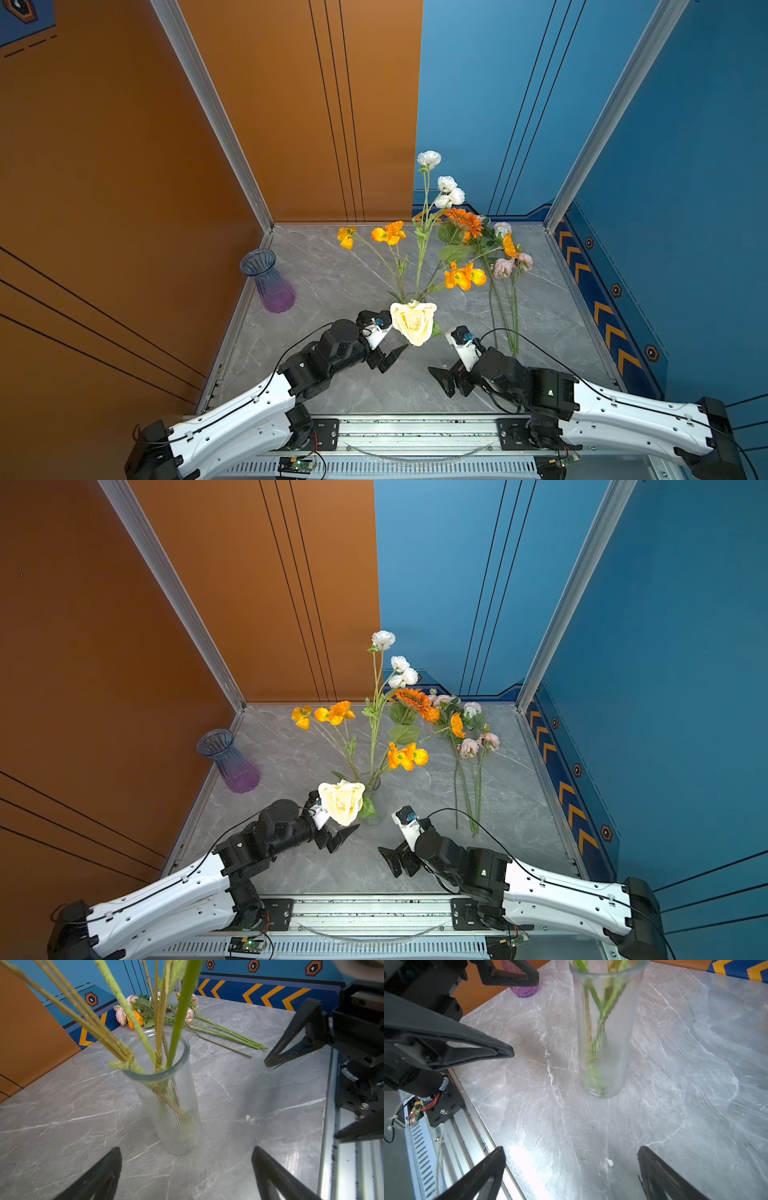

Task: Arrange the flowers into the vase
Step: 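Open the right gripper and draw it back from the vase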

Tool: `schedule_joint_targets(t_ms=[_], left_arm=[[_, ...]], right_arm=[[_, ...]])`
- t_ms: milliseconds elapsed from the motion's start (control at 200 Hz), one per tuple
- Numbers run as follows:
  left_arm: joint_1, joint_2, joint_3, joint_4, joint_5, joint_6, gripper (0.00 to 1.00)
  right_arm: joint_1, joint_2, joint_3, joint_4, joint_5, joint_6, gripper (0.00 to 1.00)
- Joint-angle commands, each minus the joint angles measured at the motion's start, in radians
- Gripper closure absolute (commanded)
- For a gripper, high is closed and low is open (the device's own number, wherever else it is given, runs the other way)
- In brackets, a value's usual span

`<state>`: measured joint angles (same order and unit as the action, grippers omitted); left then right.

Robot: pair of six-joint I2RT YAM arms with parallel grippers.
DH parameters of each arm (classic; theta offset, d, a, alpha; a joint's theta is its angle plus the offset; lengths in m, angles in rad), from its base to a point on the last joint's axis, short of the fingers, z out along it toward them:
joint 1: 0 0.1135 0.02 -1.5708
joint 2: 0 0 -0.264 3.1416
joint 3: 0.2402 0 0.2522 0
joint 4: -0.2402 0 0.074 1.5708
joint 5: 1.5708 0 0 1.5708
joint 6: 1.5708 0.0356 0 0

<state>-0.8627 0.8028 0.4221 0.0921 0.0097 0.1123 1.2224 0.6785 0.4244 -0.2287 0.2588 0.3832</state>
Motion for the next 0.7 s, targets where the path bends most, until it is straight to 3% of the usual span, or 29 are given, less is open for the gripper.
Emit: schedule_joint_targets(t_ms=[0,105,275,475,696], left_arm=[[-0.015,0.029,-0.057,0.297,-0.091,-0.007,0.02],[-0.015,0.093,-0.082,0.384,-0.093,0.031,0.02],[0.004,0.243,-0.141,0.687,-0.073,0.073,0.02],[0.07,0.423,-0.085,0.845,0.002,0.061,0.02],[0.102,0.561,-0.035,0.966,0.058,0.027,0.02]], right_arm=[[0.02,-0.129,-0.131,0.099,0.046,0.026,0.0],[0.032,-0.265,-0.211,0.144,0.094,0.013,0.0],[0.029,-0.383,-0.221,0.125,0.163,-0.055,0.0],[0.011,-0.342,-0.179,0.184,0.094,-0.161,0.0],[-0.011,-0.267,-0.185,0.298,0.009,-0.171,0.0]])
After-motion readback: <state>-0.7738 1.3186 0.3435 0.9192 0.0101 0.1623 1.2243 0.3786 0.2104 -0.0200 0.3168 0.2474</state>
